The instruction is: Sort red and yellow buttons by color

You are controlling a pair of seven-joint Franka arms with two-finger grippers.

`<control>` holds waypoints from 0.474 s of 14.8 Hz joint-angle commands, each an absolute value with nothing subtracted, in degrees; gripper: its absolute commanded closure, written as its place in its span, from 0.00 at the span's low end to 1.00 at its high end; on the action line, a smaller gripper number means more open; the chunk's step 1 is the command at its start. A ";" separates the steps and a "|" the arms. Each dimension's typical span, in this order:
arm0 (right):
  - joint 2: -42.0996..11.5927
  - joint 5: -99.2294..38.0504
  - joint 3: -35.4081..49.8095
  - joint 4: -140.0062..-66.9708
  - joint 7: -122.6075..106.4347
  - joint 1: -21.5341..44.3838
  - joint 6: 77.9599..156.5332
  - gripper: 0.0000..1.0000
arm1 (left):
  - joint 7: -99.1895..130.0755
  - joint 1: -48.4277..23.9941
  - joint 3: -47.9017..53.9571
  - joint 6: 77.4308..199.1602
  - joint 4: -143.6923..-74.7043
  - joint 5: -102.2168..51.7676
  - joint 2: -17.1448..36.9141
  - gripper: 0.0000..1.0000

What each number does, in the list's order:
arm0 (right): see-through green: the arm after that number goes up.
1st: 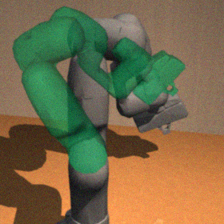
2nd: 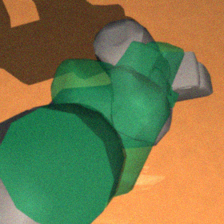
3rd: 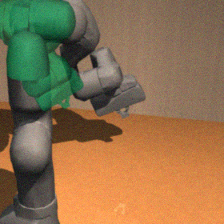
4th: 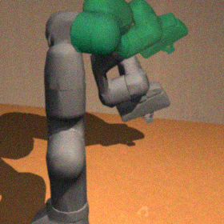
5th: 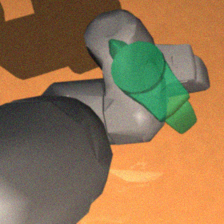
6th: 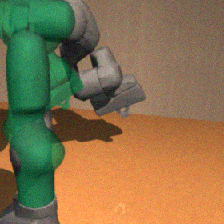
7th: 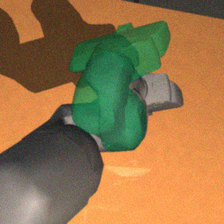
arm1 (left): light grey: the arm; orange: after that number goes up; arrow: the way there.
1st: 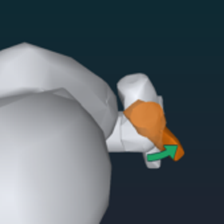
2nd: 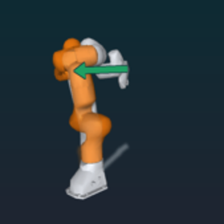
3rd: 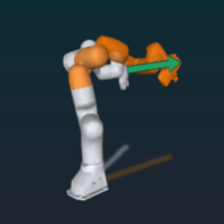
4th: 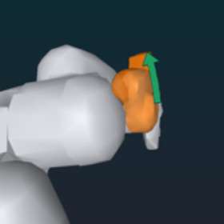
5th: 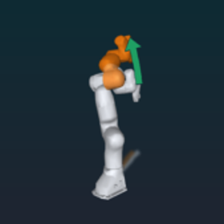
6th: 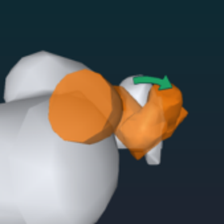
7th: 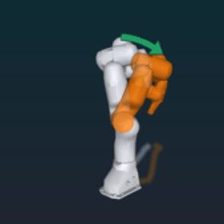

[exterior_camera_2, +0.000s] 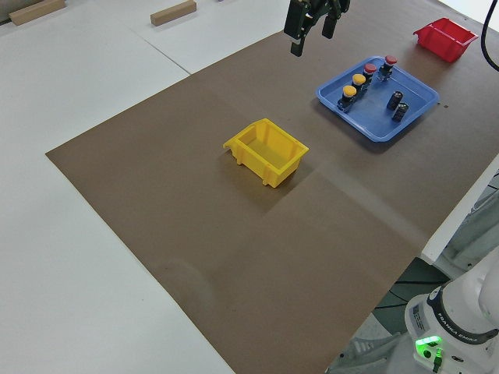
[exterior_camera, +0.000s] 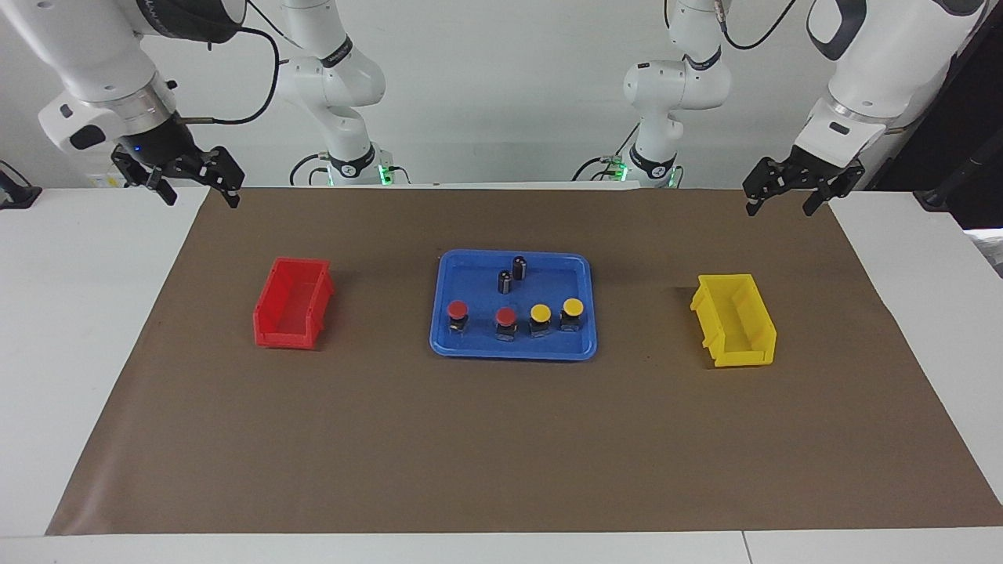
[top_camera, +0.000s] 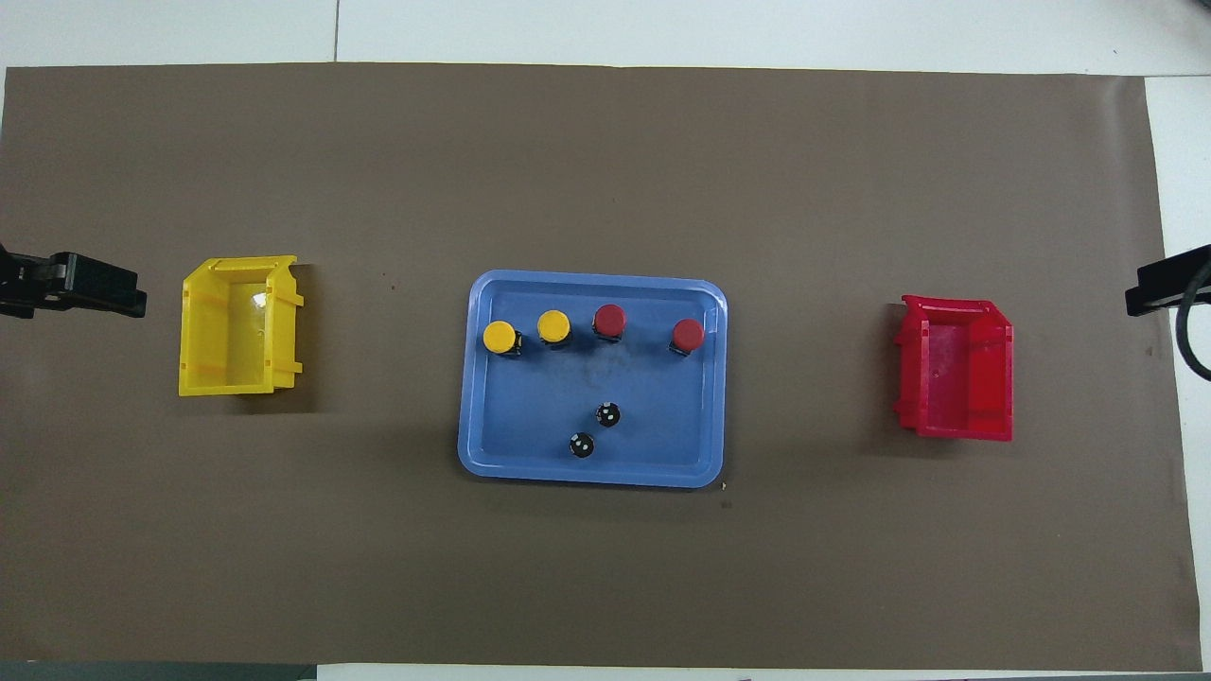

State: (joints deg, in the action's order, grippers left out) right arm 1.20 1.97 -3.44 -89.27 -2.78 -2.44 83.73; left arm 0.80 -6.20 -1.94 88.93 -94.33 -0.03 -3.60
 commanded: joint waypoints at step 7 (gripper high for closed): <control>2.11 1.76 -3.43 -90.00 -3.69 -2.64 83.85 0.00 | 0.35 -2.81 -1.76 88.33 -95.62 -0.70 -4.92 0.00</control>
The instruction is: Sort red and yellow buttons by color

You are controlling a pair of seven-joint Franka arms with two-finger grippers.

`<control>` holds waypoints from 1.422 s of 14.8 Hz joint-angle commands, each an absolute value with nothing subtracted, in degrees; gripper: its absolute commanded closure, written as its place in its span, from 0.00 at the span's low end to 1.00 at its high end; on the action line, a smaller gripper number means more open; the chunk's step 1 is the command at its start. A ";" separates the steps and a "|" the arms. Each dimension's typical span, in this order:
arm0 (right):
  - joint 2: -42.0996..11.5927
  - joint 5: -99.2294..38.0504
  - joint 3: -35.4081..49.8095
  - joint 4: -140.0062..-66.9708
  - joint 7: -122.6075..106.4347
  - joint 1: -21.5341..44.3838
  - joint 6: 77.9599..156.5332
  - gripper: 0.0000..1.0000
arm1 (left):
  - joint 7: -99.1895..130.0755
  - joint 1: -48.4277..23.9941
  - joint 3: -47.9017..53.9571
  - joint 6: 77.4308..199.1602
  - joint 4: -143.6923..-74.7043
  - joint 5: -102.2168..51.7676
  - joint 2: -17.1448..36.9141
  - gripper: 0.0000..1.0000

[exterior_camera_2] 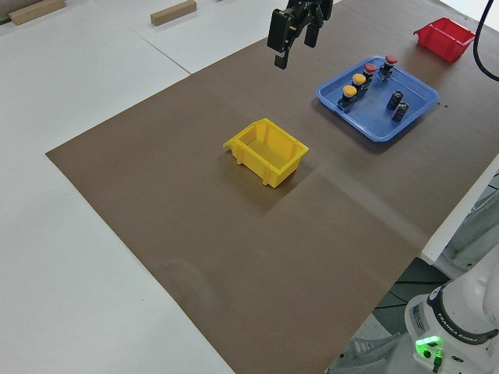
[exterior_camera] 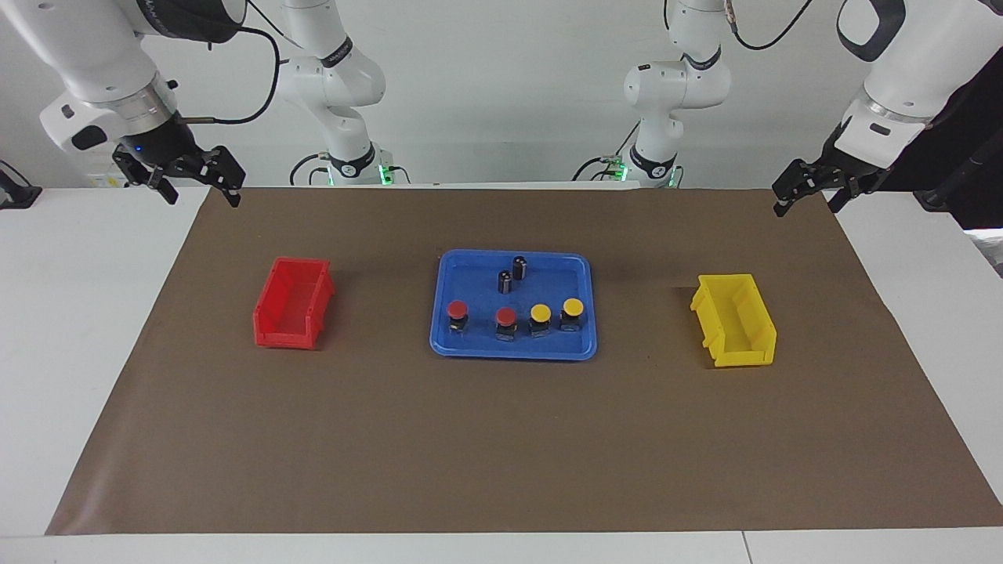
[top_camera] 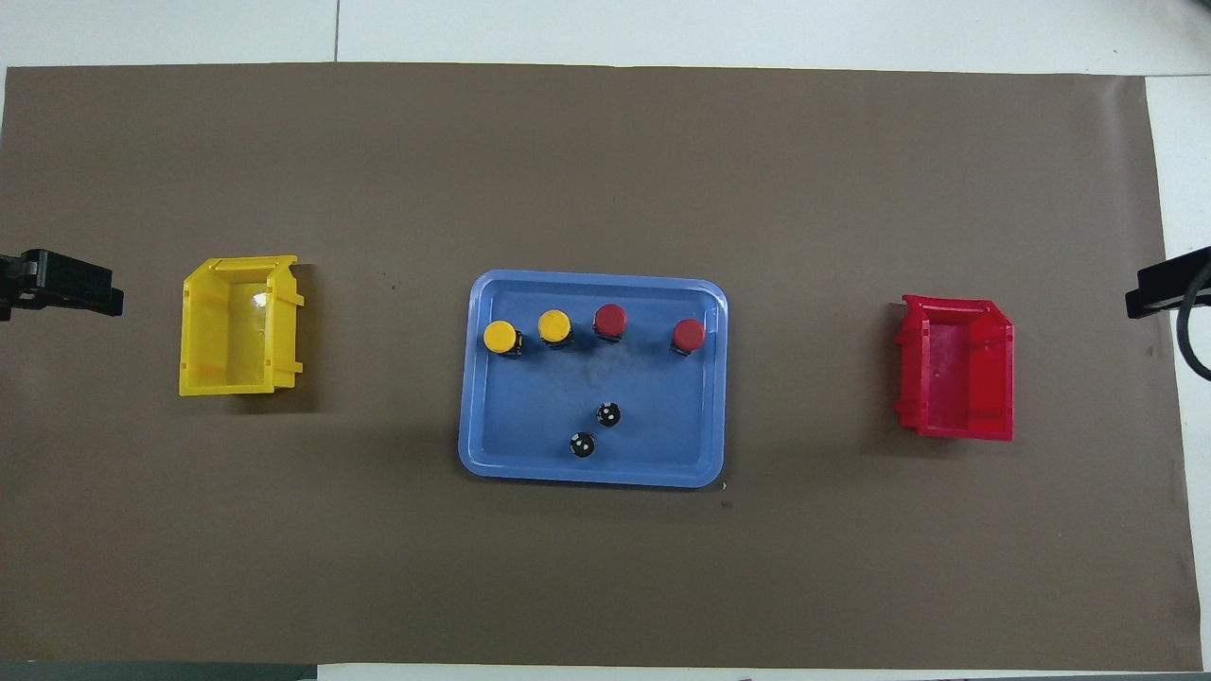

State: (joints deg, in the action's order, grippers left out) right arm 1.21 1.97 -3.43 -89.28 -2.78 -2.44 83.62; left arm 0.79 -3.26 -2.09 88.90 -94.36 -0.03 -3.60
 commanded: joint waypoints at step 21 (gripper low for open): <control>-17.15 5.36 13.27 -86.69 33.20 10.27 107.97 0.00 | 0.35 -2.81 -1.76 88.33 -95.62 -0.70 -4.83 0.00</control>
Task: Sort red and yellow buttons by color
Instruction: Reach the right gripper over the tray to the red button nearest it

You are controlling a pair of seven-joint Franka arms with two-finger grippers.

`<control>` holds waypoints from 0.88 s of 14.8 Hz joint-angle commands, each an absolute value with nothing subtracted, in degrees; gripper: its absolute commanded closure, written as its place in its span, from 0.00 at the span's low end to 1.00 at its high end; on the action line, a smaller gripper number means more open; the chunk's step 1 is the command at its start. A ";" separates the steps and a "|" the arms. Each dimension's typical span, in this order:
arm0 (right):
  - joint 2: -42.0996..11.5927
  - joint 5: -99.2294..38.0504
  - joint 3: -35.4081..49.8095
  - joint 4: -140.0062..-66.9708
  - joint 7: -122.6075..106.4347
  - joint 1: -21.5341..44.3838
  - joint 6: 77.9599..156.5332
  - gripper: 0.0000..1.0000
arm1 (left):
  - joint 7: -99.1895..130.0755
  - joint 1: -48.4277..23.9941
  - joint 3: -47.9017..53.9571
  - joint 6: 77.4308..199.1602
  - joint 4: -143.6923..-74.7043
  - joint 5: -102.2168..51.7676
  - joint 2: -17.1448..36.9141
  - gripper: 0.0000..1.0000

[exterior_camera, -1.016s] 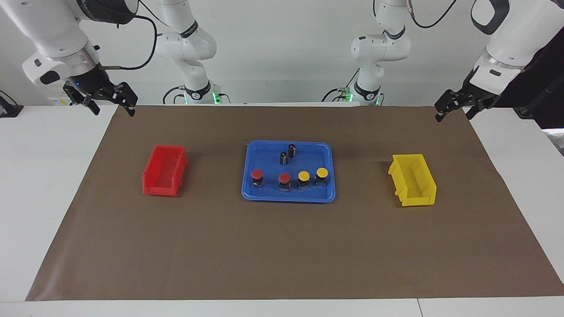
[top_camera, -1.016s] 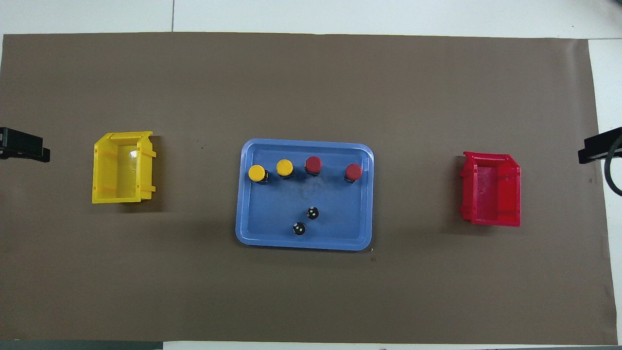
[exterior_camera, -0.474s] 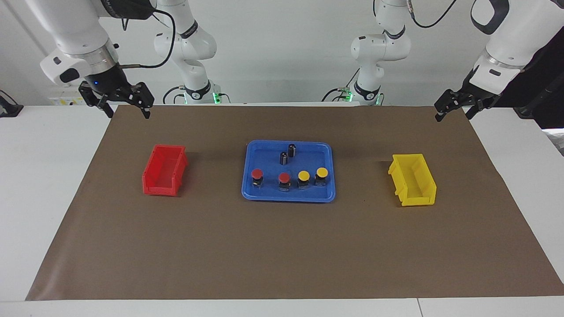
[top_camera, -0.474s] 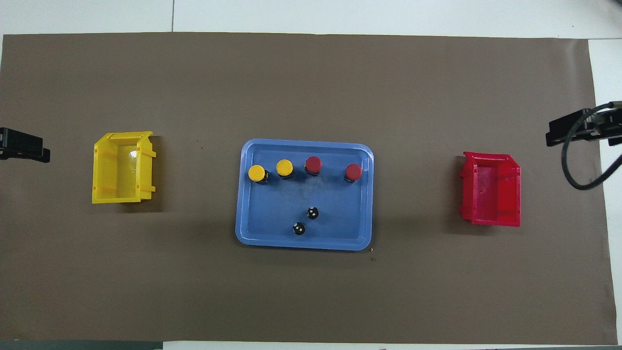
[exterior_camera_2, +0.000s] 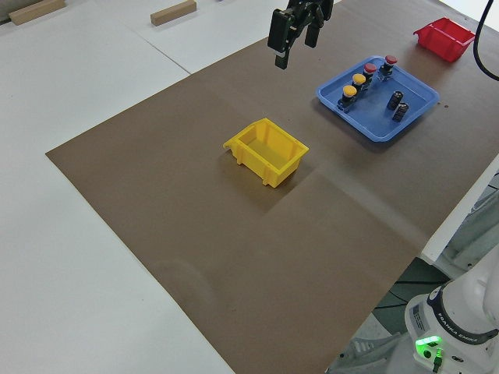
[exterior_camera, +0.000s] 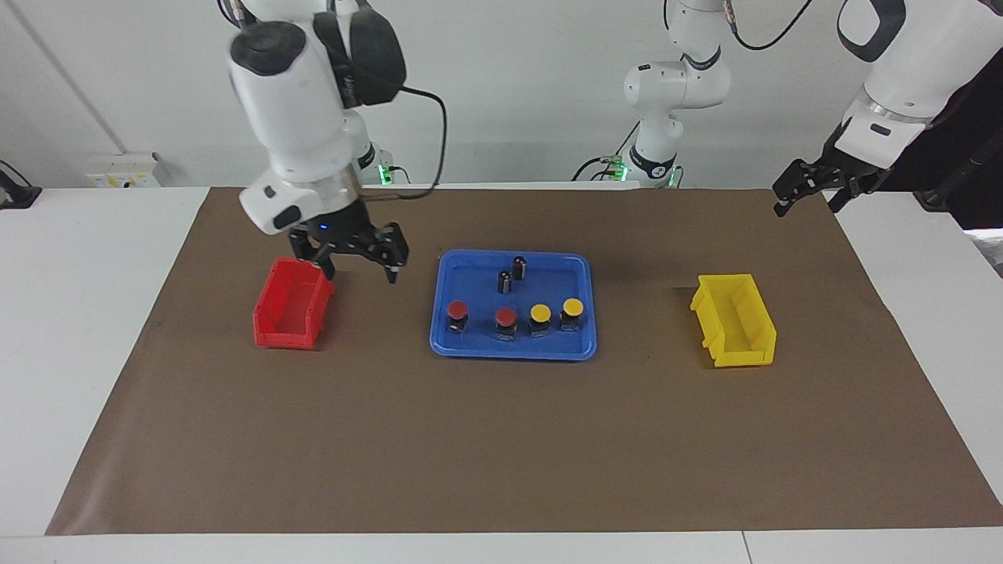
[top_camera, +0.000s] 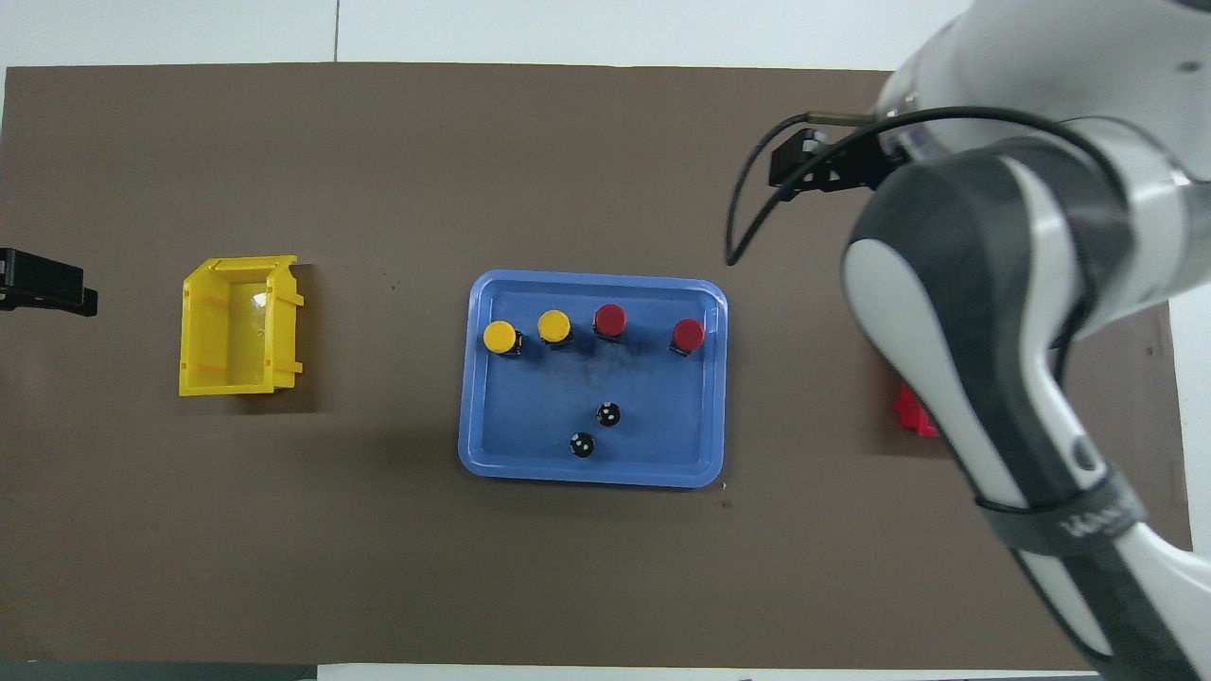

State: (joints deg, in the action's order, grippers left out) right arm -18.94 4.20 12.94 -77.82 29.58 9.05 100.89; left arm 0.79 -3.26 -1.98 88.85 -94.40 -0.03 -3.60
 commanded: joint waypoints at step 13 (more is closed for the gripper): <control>-15.38 5.54 13.27 -107.21 37.18 13.45 128.30 0.00 | 0.35 -2.81 -1.76 88.33 -95.62 -0.70 -4.83 0.00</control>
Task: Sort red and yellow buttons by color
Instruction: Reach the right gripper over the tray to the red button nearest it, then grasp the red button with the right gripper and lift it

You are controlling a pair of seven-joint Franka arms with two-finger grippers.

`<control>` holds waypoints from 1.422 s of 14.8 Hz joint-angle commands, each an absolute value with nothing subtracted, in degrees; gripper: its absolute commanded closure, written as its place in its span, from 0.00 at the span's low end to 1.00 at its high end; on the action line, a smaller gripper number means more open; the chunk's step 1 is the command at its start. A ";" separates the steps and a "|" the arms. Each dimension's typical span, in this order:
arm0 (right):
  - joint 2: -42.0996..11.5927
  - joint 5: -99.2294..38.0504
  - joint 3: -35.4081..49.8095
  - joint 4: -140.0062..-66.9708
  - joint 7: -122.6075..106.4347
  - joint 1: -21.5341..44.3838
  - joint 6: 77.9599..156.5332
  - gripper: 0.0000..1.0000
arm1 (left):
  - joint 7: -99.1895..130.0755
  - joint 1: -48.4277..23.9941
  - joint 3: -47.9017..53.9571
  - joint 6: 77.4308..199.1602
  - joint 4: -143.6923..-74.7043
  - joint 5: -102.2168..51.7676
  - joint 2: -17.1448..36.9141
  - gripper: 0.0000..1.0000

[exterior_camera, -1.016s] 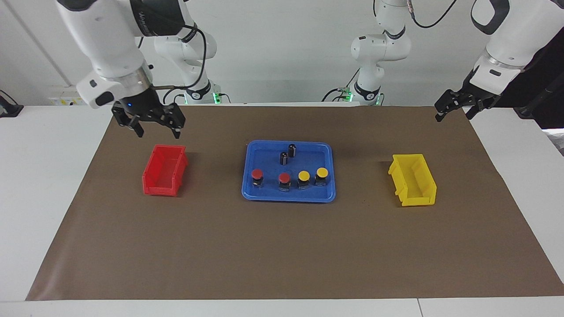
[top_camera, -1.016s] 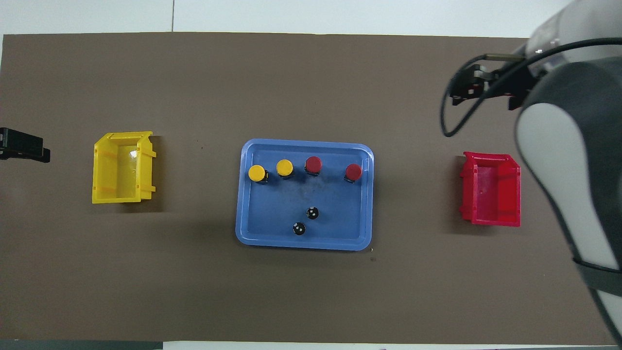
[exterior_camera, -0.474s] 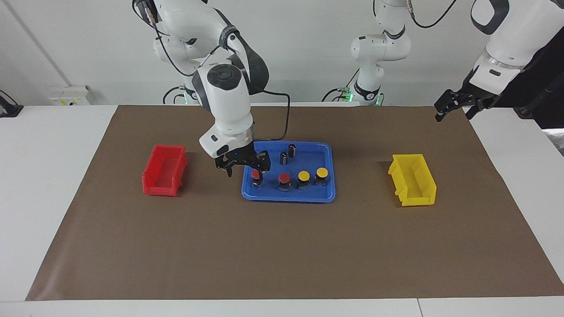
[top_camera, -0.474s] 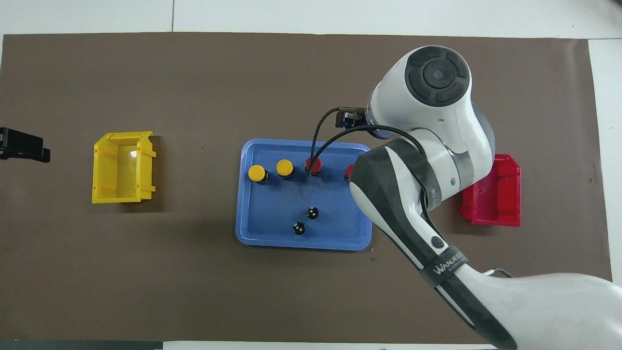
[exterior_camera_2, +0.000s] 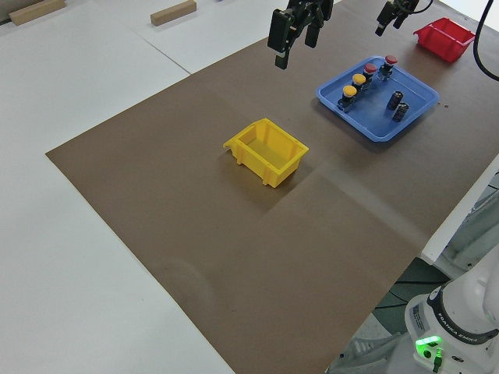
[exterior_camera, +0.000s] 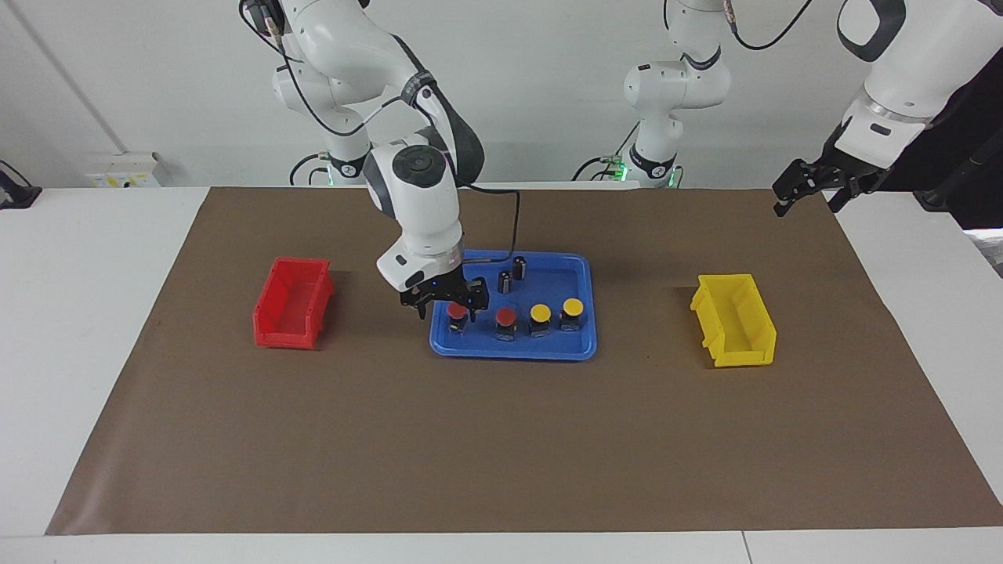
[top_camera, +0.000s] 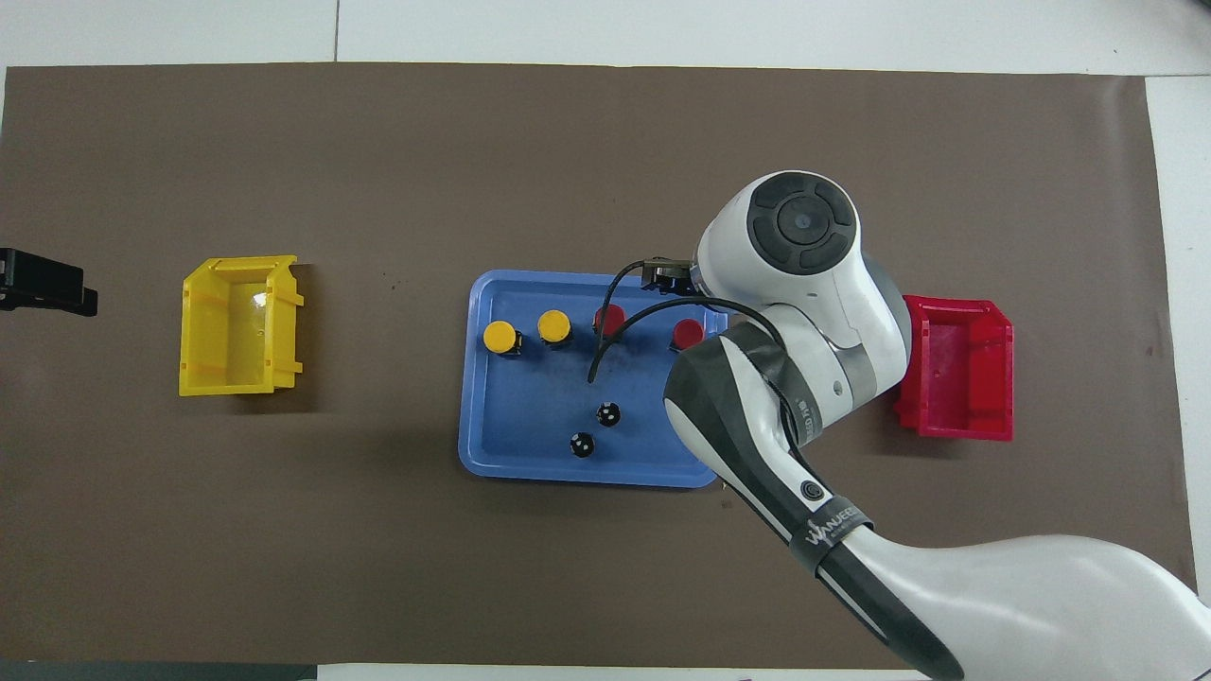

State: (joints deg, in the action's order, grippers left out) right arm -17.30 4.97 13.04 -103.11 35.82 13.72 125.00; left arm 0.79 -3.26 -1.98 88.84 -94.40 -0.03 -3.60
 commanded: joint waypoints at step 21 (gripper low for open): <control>-15.12 5.63 13.45 -112.24 36.39 15.21 129.90 0.45 | 0.35 -2.81 -1.76 88.33 -95.62 -0.70 -4.83 0.00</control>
State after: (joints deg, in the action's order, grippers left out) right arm -16.21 4.97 13.06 -111.17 35.82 15.45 130.32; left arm 0.80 -3.26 -1.98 88.83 -94.40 -0.03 -3.60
